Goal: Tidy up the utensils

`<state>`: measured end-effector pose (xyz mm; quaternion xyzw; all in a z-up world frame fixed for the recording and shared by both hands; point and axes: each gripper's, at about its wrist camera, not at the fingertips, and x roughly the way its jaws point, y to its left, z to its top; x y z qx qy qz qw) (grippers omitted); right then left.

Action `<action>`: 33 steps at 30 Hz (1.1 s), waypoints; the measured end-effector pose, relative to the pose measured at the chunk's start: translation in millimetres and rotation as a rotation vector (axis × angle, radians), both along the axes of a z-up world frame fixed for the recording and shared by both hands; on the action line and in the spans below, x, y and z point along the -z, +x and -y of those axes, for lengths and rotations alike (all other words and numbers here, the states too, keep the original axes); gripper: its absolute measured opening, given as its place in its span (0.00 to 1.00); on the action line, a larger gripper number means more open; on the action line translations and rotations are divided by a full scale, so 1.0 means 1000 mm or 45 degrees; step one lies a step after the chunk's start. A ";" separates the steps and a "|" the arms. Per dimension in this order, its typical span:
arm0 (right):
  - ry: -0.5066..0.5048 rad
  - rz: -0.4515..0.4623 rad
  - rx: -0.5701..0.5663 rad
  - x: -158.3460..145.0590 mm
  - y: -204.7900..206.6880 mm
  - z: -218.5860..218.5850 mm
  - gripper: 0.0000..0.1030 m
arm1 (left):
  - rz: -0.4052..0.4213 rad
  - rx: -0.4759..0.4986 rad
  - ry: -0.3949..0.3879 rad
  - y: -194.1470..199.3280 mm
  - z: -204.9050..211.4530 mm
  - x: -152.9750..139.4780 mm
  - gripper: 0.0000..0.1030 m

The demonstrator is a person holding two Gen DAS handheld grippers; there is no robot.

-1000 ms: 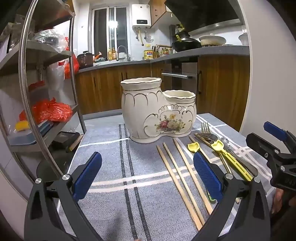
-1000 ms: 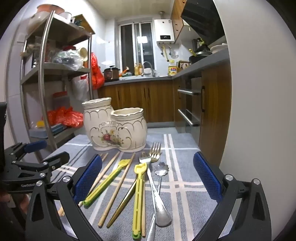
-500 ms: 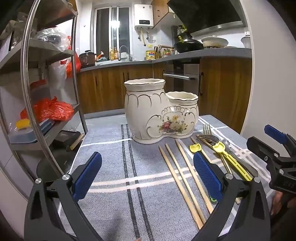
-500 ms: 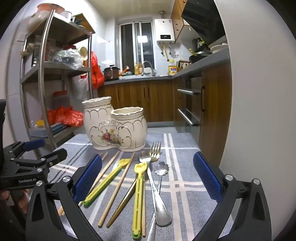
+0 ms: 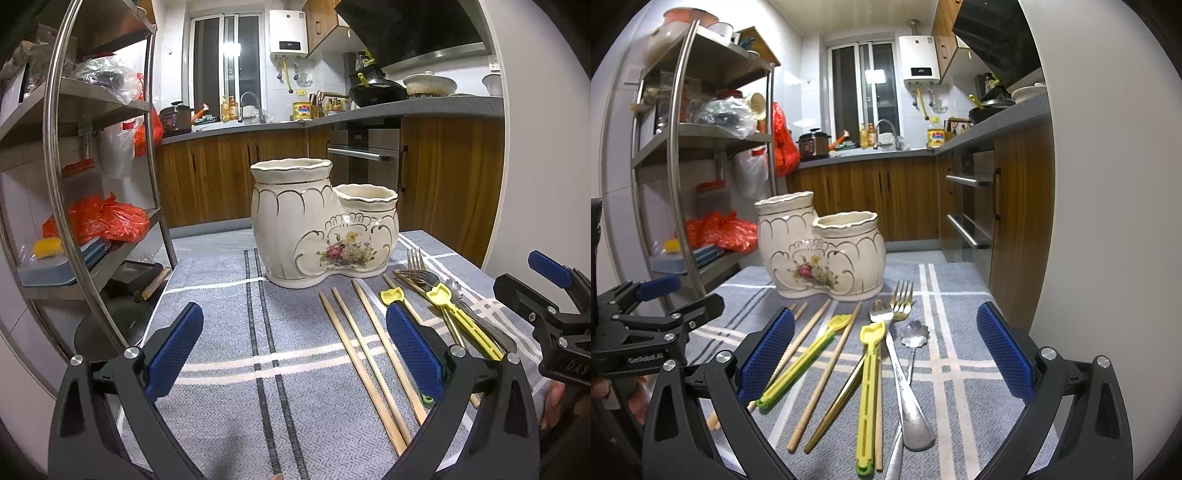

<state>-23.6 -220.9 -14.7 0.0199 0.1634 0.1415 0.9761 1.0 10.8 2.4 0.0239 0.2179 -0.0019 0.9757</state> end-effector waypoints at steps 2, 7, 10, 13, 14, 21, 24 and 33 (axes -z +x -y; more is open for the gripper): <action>0.002 -0.003 0.002 0.000 0.001 0.001 0.95 | -0.002 0.000 0.000 0.000 0.000 0.000 0.95; 0.002 -0.005 0.002 -0.001 0.001 0.001 0.95 | -0.001 0.000 0.005 0.000 0.000 0.000 0.95; 0.002 -0.004 0.002 0.000 0.001 0.001 0.95 | -0.002 0.000 0.005 0.000 0.000 0.001 0.95; 0.003 -0.006 0.002 -0.001 0.001 0.001 0.95 | -0.005 0.001 0.008 0.000 0.000 0.001 0.95; 0.004 -0.006 0.002 -0.001 0.001 0.001 0.95 | -0.006 -0.001 0.009 0.000 0.000 0.001 0.95; 0.004 -0.006 0.002 0.000 0.001 0.001 0.95 | -0.007 -0.003 0.010 0.000 0.000 0.002 0.95; 0.004 -0.007 0.002 0.000 0.001 0.000 0.95 | -0.008 -0.003 0.010 0.000 0.000 0.002 0.95; 0.004 -0.008 0.002 0.000 0.001 0.001 0.95 | -0.007 -0.003 0.010 0.000 0.000 0.002 0.95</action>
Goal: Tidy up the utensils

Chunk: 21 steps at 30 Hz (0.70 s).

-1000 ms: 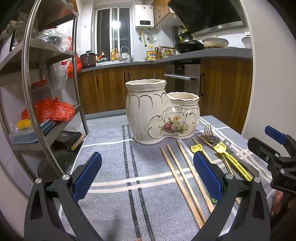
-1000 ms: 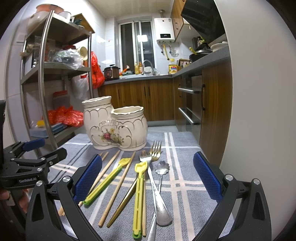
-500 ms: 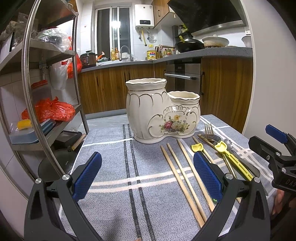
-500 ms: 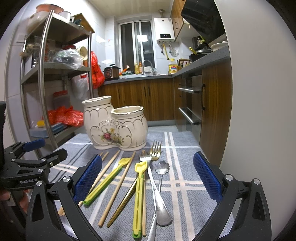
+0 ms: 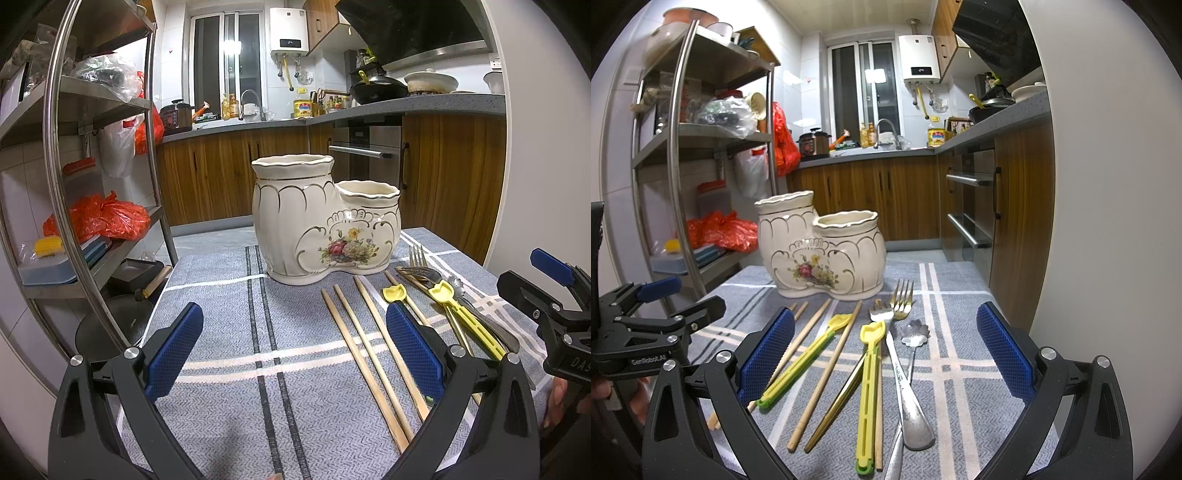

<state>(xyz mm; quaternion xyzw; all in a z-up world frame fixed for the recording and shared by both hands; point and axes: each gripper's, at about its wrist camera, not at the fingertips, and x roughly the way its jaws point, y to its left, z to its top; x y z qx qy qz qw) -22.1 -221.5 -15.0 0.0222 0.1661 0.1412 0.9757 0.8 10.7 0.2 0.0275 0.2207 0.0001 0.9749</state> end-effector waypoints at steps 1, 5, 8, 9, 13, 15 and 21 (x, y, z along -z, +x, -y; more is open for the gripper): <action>0.000 -0.001 0.000 0.000 0.000 0.000 0.95 | 0.000 0.000 0.000 0.000 0.000 0.000 0.95; 0.001 -0.001 0.000 0.000 0.000 0.000 0.95 | 0.000 0.000 0.000 0.000 0.000 0.000 0.95; 0.000 -0.001 0.000 0.000 0.001 0.001 0.95 | 0.000 0.000 0.000 0.000 0.000 0.000 0.95; 0.000 -0.001 0.000 0.000 0.001 0.001 0.95 | 0.000 0.000 0.000 0.000 0.000 0.000 0.95; 0.002 -0.003 -0.001 0.000 0.002 0.002 0.95 | -0.004 0.000 -0.001 0.000 0.000 0.000 0.95; 0.004 -0.003 -0.001 -0.001 0.002 0.002 0.95 | -0.012 0.000 -0.001 0.002 0.000 0.002 0.95; 0.010 -0.010 -0.002 0.004 0.002 -0.001 0.95 | -0.030 0.004 -0.013 0.003 -0.001 0.004 0.95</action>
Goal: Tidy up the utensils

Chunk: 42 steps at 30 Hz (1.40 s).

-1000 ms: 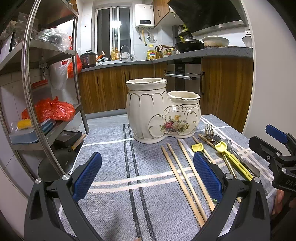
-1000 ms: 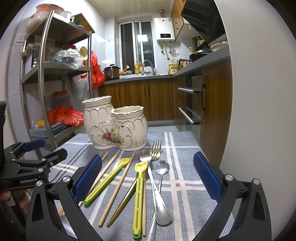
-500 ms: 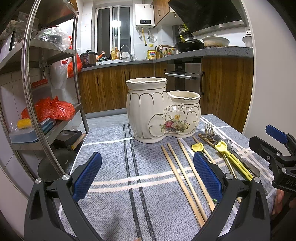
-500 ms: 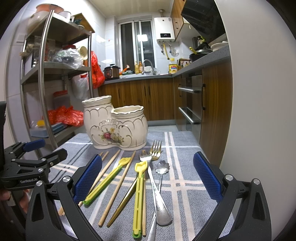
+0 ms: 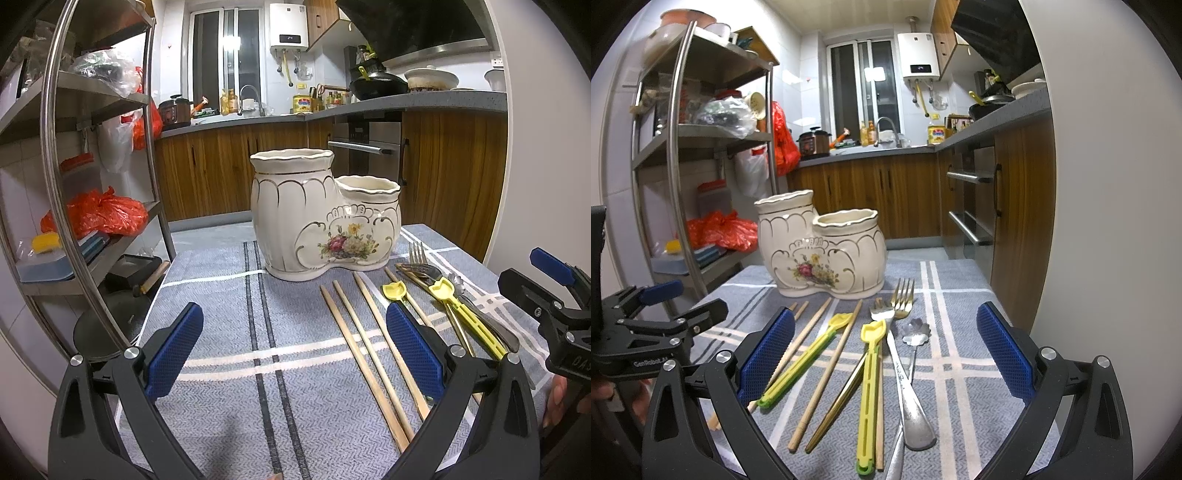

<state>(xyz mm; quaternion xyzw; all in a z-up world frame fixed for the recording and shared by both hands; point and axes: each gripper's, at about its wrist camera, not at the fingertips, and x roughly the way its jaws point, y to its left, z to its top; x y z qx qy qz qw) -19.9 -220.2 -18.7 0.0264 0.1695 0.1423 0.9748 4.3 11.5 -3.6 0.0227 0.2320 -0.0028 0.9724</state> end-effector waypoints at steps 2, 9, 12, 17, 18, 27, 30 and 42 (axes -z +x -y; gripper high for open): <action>0.001 -0.002 0.001 0.000 0.000 0.000 0.95 | -0.007 0.003 -0.006 0.001 0.000 0.000 0.95; 0.000 -0.019 0.008 0.002 0.002 -0.003 0.95 | -0.048 0.109 -0.057 0.003 -0.002 -0.006 0.95; -0.023 -0.023 0.028 -0.005 0.002 0.002 0.95 | -0.114 0.120 0.006 0.010 0.002 -0.002 0.95; -0.054 -0.041 0.047 -0.017 0.004 0.011 0.95 | -0.179 0.156 0.011 0.018 0.003 -0.002 0.95; -0.081 -0.069 0.058 -0.019 0.006 0.012 0.95 | -0.187 0.159 0.019 0.019 0.003 -0.002 0.95; -0.285 -0.258 -0.055 -0.003 0.022 0.003 0.93 | -0.357 0.183 -0.024 0.038 0.000 0.007 0.86; -0.292 -0.300 -0.106 0.001 0.022 -0.005 0.76 | -0.397 0.197 -0.048 0.039 -0.003 0.011 0.82; -0.343 -0.510 -0.261 0.011 0.028 -0.028 0.16 | -0.443 0.275 -0.005 0.035 0.007 0.017 0.69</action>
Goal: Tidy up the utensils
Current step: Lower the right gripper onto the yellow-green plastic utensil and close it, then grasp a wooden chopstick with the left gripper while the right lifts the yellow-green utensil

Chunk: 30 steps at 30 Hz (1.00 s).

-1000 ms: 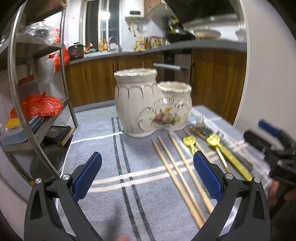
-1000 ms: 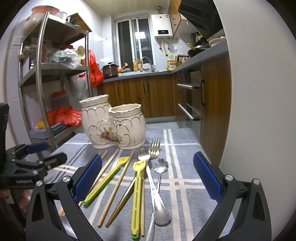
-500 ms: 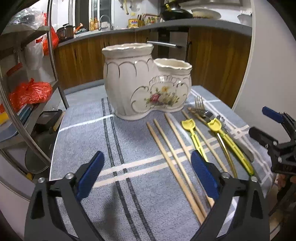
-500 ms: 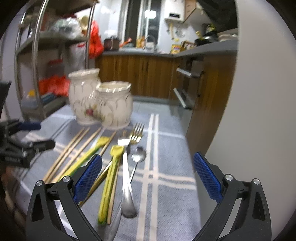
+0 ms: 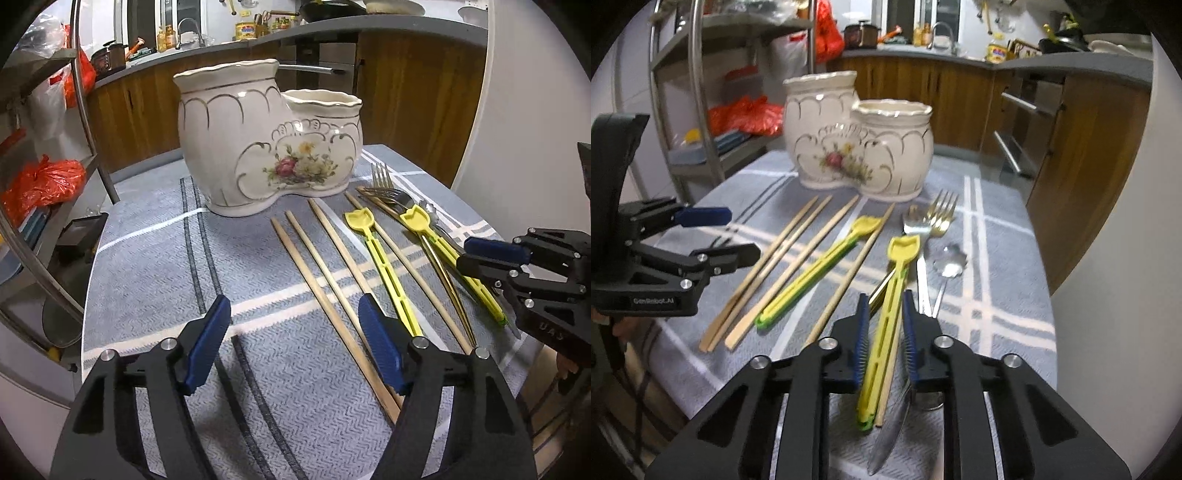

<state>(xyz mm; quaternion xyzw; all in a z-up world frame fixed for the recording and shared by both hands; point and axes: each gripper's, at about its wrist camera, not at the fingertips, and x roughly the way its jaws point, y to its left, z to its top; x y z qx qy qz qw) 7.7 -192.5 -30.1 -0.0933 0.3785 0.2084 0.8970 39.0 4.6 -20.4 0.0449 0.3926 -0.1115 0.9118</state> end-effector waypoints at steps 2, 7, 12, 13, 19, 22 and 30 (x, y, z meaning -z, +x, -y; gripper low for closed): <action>-0.011 -0.020 0.007 0.002 0.002 0.000 0.15 | -0.002 0.003 -0.002 0.000 0.000 0.000 0.69; -0.046 -0.053 0.021 0.007 0.007 -0.002 0.15 | -0.003 0.004 -0.007 0.001 0.000 0.000 0.69; -0.048 -0.075 0.026 0.009 0.017 -0.005 0.15 | 0.001 0.004 -0.015 0.000 0.000 0.000 0.69; -0.037 -0.080 0.026 0.009 0.019 -0.004 0.15 | 0.000 0.005 -0.017 0.000 0.000 0.000 0.69; 0.050 -0.042 0.043 0.003 0.018 0.006 0.08 | -0.030 0.010 0.000 0.003 0.004 -0.001 0.68; 0.096 0.002 0.049 -0.002 0.014 0.011 0.08 | -0.068 0.011 0.022 0.006 0.008 0.000 0.54; 0.204 0.071 0.032 -0.005 0.008 0.021 0.08 | -0.171 -0.065 0.012 0.013 0.013 0.006 0.38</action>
